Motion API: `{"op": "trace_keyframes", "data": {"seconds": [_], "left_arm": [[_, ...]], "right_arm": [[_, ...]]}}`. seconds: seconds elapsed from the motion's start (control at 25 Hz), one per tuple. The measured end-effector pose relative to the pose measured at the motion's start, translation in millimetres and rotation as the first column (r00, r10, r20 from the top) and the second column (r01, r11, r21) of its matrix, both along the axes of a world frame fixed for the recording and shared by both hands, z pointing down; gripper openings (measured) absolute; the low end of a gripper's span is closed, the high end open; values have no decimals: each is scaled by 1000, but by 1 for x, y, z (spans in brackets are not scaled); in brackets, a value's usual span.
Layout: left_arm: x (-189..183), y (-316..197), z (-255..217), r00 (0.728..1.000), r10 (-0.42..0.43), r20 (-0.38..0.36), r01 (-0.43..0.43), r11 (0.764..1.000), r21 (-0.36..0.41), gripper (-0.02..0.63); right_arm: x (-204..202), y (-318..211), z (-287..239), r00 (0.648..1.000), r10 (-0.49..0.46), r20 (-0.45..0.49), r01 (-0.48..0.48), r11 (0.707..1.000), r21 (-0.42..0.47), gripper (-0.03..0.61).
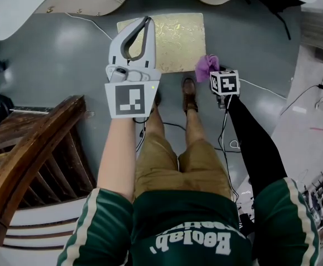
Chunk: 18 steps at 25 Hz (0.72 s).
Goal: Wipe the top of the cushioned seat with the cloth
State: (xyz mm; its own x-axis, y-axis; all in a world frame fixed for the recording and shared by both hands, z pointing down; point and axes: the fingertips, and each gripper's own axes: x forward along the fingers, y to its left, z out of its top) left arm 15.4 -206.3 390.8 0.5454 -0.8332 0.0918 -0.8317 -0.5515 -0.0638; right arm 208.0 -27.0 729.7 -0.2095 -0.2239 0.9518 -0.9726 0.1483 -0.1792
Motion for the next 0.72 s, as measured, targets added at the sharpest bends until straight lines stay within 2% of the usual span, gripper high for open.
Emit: {"op": "trace_keyframes", "data": {"seconds": [0.2,0.72], "left_arm": [[2,-1,0,1000,-2,0,2,1000,-1,15],[-12,-2,-3,1000,-26,-5,26,1000,14,15]], "right_arm": [[-3,5,5,1000,1,30,-1,1000,4,60],[-4,6,5,999,14,31,-15,1000,10,60]]}}
